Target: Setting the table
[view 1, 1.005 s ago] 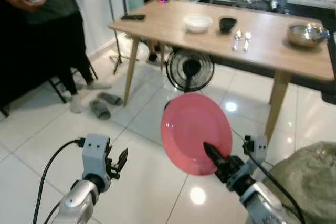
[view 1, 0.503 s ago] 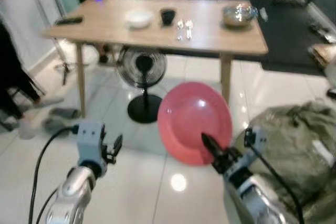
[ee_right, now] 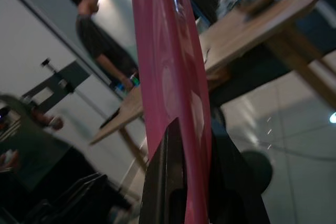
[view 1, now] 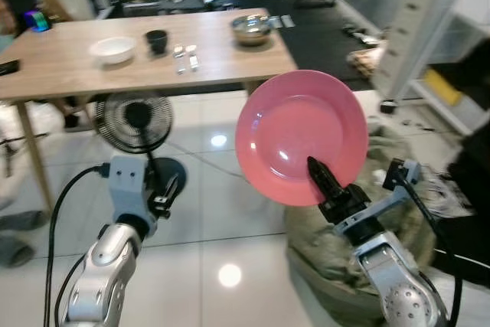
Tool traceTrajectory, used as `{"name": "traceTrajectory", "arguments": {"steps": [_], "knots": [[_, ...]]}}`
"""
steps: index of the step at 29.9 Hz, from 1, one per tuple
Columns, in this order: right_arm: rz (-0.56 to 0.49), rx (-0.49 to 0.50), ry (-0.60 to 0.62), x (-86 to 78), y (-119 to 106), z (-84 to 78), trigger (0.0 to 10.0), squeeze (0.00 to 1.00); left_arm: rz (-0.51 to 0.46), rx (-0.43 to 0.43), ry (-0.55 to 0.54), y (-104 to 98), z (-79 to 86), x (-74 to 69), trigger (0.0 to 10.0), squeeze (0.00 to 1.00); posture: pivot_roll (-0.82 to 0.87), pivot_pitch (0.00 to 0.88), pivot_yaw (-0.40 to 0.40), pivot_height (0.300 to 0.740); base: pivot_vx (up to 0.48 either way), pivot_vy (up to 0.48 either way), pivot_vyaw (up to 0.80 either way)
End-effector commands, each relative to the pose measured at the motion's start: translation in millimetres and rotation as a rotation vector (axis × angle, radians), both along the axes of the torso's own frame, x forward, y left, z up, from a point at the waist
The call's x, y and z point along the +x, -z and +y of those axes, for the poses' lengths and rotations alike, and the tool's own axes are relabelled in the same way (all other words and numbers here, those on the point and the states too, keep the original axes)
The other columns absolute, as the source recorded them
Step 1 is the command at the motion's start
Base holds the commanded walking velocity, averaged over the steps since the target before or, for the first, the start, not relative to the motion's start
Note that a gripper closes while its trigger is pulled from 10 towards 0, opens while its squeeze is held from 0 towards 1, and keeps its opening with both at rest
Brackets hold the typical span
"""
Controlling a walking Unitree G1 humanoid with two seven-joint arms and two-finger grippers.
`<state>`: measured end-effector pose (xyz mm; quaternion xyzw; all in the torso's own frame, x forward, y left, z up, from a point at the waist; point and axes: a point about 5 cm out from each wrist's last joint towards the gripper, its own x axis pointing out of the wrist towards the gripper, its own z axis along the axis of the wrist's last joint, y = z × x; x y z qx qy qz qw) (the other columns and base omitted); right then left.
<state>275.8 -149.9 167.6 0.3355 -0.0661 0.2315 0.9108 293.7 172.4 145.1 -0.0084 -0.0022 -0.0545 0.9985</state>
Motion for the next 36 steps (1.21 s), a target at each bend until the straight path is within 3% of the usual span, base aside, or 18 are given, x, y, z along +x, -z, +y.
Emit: {"name": "traceTrajectory", "arguments": {"steps": [1,10,36], "knots": [[0.005,-0.018,-0.031,-1.1,0.6,10.5,10.0,0.0,-0.01,0.047,-0.059,0.8,7.0,-0.8,10.0,0.0,-0.09,0.0,0.105,0.74,0.48,0.0,0.0],[0.007,-0.026,-0.039,-2.2,0.2,14.3,10.0,0.0,-0.053,0.065,-0.067,-9.7,5.7,3.0,10.0,0.0,-0.08,0.0,0.11,0.74,0.48,0.0,0.0],[0.011,-0.053,-0.056,0.3,4.6,20.0,10.0,0.0,-0.07,0.087,-0.045,-11.2,-0.7,-0.8,10.0,0.0,-0.07,0.0,0.113,0.74,0.48,0.0,0.0]]}}
